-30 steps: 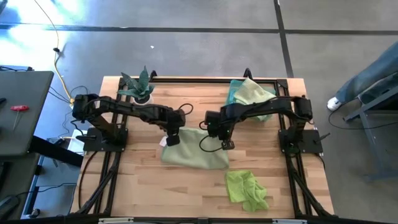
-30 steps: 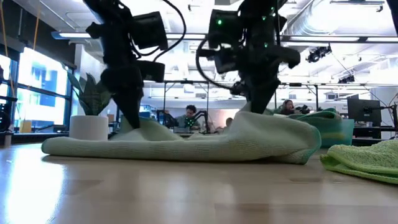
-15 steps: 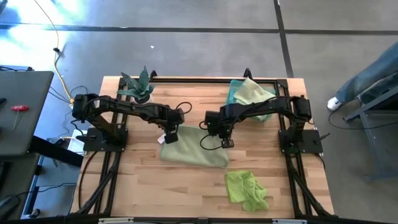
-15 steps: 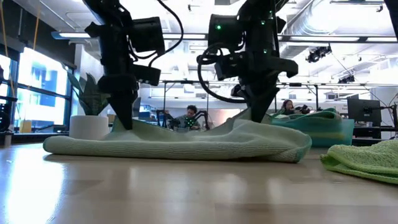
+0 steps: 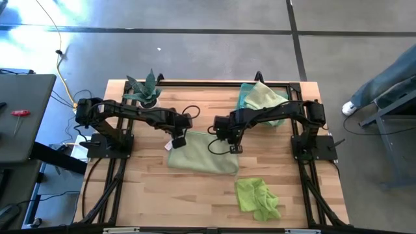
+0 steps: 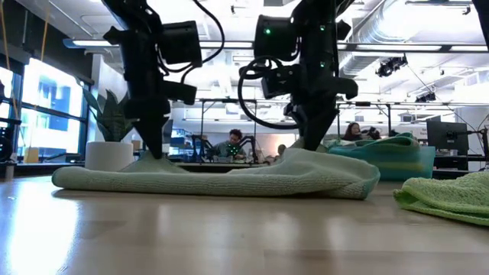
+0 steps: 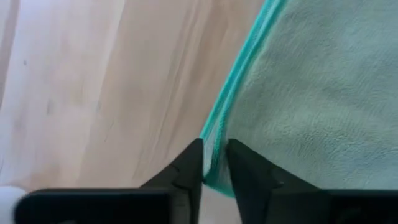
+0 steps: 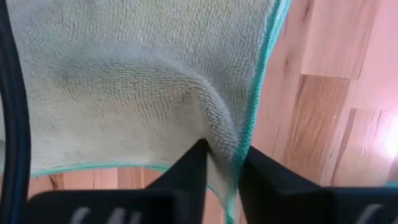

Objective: Fold microfiber towels
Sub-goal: Fold the green microfiber cloth

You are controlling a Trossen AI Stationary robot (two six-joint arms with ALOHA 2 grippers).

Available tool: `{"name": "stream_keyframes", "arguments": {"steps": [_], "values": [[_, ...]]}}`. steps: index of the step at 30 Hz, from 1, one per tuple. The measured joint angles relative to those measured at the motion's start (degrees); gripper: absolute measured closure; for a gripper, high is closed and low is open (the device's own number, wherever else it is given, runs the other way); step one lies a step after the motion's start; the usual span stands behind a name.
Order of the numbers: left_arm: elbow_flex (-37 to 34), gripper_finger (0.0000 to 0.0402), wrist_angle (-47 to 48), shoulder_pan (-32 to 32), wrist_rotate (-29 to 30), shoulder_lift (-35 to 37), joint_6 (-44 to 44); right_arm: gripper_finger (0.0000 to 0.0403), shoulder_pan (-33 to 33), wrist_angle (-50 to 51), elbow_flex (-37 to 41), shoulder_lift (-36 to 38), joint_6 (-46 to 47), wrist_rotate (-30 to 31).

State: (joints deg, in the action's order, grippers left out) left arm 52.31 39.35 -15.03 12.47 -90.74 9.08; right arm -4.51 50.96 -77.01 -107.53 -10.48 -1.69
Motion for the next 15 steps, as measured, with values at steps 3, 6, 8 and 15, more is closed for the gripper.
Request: {"name": "stream_keyframes", "arguments": {"steps": [3,6,8,15], "values": [[0.0,0.0302,1.6,0.0,-0.2,0.0,0.9,0.0292,0.0,0.6,0.0,0.0,1.0,0.0],[0.1,0.0272,3.3,0.0,-0.3,0.0,1.3,0.0259,0.0,2.1,-0.5,0.0,4.3,0.0],[0.6,0.0262,5.2,0.0,-0.9,0.0,1.8,0.0244,0.0,5.1,-1.9,0.0,6.5,0.0],[1.1,0.0257,7.9,0.5,-11.1,5.4,7.2,0.0236,1.2,8.6,-4.8,3.2,15.4,-3.5]]}}
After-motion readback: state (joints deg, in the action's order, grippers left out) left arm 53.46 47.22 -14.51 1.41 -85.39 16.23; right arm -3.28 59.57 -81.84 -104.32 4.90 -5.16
